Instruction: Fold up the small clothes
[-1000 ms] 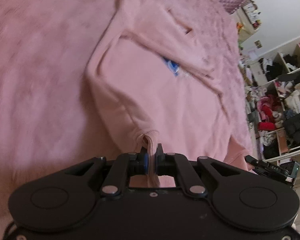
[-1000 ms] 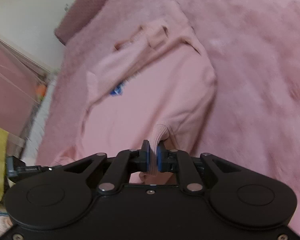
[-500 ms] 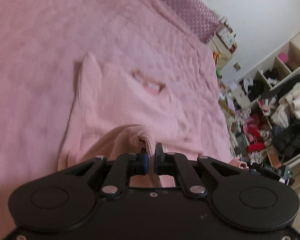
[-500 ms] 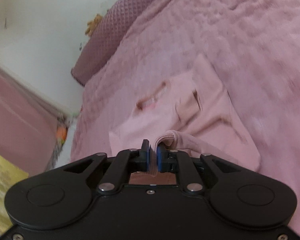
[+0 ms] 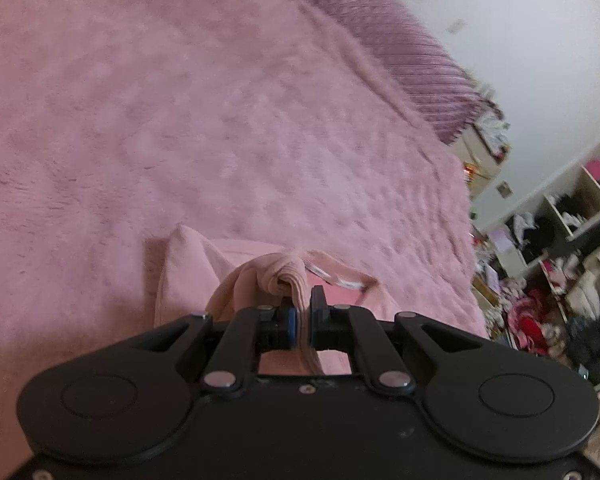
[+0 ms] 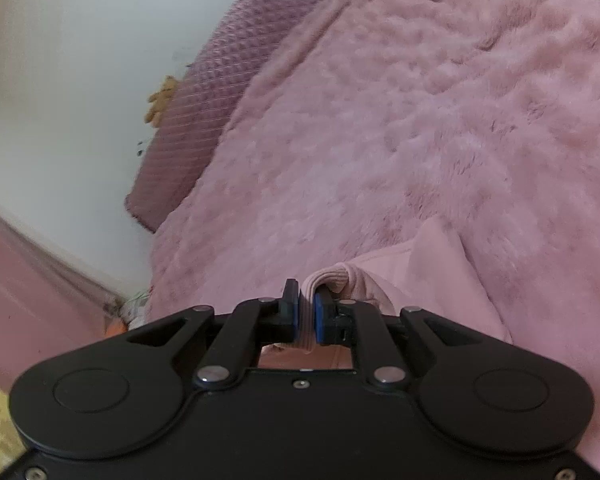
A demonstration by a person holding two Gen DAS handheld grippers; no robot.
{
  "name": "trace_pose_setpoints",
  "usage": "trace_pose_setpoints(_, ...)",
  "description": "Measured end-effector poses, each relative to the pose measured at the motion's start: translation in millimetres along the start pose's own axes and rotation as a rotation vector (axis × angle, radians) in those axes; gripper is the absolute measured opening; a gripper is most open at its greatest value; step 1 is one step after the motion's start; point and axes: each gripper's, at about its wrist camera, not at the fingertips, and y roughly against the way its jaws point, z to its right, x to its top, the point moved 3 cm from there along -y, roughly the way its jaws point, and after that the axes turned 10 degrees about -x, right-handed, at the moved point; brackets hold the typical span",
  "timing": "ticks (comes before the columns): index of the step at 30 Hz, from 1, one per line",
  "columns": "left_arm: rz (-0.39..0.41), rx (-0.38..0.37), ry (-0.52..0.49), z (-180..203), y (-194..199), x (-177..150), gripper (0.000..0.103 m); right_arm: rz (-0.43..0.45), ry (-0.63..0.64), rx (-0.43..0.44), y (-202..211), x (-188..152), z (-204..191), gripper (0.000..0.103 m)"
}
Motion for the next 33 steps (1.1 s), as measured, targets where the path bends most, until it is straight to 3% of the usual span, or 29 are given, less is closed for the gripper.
trace_pose_setpoints(6, 0.007, 0.044, 0.084, -35, -48, 24, 0.004, -0.013, -0.075, -0.061, -50, 14, 18, 0.008)
trace_pose_setpoints(9, -0.033, 0.106, 0.155, -56, -74, 29, 0.009, -0.032, -0.094, -0.087, -75, 14, 30, 0.009)
trace_pose_setpoints(11, -0.046, 0.101, 0.201, -65, -82, 34, 0.011, -0.032, -0.073, -0.099, -85, 12, 32, 0.011)
trace_pose_setpoints(15, -0.097, 0.091, 0.161, -59, -85, 47, 0.012, -0.035, 0.004, -0.094, -86, 12, 28, 0.019)
trace_pose_setpoints(18, -0.145, 0.077, 0.089, -47, -79, 54, 0.015, -0.031, 0.008, -0.065, -80, 17, 22, 0.035)
trace_pose_setpoints(20, -0.167, 0.072, 0.083, -45, -73, 58, 0.017, 0.047, 0.017, -0.108, -70, 22, 19, 0.065)
trace_pose_setpoints(21, -0.178, 0.062, 0.097, -47, -70, 59, 0.018, 0.099, 0.012, -0.129, -63, 27, 18, 0.072)
trace_pose_setpoints(22, -0.185, 0.047, 0.115, -49, -68, 60, 0.024, 0.117, -0.004, -0.133, -58, 32, 20, 0.074)
trace_pose_setpoints(23, -0.181, 0.042, 0.137, -52, -65, 62, 0.037, 0.105, -0.011, -0.123, -57, 36, 21, 0.073)
trace_pose_setpoints(25, -0.113, 0.088, 0.139, -51, -56, 67, 0.050, 0.110, 0.017, -0.133, -53, 37, 17, 0.073)
trace_pose_setpoints(27, -0.046, 0.096, 0.109, -48, -43, 76, 0.050, 0.120, 0.149, -0.157, -50, 33, 1, 0.073)
trace_pose_setpoints(29, 0.004, 0.056, 0.116, -47, -33, 78, 0.052, 0.141, 0.398, -0.176, -50, 20, -27, 0.072)
trace_pose_setpoints(31, -0.027, 0.029, 0.094, -41, -33, 72, 0.052, 0.137, 0.722, -0.184, -56, -3, -60, 0.068)
trace_pose_setpoints(33, -0.084, 0.033, 0.024, -29, -40, 60, 0.052, 0.076, 1.014, -0.175, -68, -31, -83, 0.054)
